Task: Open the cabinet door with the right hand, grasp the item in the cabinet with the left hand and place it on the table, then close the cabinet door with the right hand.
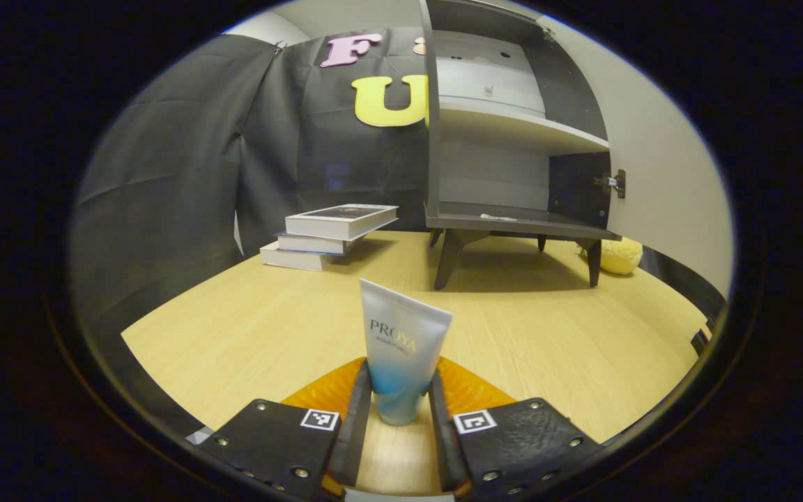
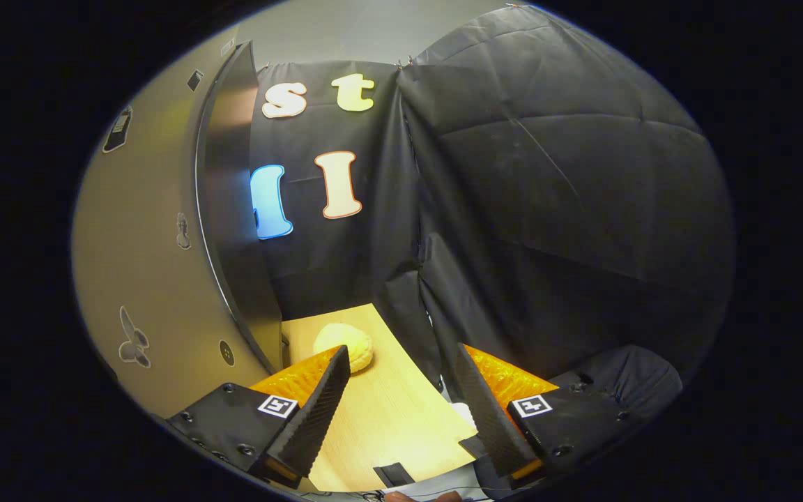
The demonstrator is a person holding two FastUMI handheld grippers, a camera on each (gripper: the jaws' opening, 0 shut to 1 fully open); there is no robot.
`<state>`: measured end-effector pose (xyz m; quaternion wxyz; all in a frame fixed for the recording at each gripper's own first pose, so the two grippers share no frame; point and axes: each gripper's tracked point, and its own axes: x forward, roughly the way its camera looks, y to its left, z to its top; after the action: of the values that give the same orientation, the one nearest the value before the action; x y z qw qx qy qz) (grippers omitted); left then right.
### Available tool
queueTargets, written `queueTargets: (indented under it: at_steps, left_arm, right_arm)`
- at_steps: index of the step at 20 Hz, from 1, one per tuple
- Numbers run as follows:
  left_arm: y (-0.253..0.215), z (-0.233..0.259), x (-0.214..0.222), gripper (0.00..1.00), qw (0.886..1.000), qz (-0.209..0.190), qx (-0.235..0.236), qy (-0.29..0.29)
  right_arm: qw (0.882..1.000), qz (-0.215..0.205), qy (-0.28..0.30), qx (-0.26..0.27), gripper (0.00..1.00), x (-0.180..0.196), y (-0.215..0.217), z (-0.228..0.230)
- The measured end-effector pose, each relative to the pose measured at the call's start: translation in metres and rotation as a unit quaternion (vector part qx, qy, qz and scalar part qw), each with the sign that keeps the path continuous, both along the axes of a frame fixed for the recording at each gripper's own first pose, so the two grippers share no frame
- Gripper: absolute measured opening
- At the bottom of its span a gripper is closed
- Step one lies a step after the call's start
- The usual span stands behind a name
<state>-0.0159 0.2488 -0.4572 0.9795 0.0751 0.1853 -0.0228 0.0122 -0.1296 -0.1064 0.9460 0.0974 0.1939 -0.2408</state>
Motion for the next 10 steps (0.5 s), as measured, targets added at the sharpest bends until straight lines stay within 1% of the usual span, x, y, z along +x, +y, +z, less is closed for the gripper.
queueTargets:
  at_steps: [3,4,5,6,7,8,10]
  left_arm:
    - [0.004,0.028,0.001,0.71,1.0,0.004,0.009,-0.017]
    - [0.002,0.037,0.001,0.75,1.0,0.0,0.007,-0.021]
    - [0.0,0.048,0.0,0.84,1.0,-0.002,0.005,-0.021]
    - [0.0,0.056,-0.003,0.93,1.0,-0.002,0.002,-0.02]
    - [0.0,0.07,-0.008,0.96,1.0,-0.002,0.002,-0.024]
    - [0.0,0.085,-0.011,0.96,0.999,-0.003,0.003,-0.033]
    - [-0.004,0.119,-0.022,0.96,0.999,-0.011,0.007,-0.047]
  right_arm:
    - [1.0,-0.002,-0.001,0.01,0.93,-0.008,0.004,-0.002]
    - [1.0,-0.003,-0.002,0.01,0.92,-0.01,0.004,-0.004]
    - [1.0,-0.004,0.002,0.012,0.96,-0.014,0.005,-0.007]
    - [1.0,-0.004,0.005,0.017,0.93,-0.019,0.007,-0.011]
    - [1.0,-0.006,0.005,0.019,0.93,-0.025,0.008,-0.012]
    - [1.0,-0.012,0.002,0.016,0.96,-0.031,0.007,-0.01]
    - [1.0,-0.019,-0.003,0.005,0.96,-0.039,0.003,-0.006]
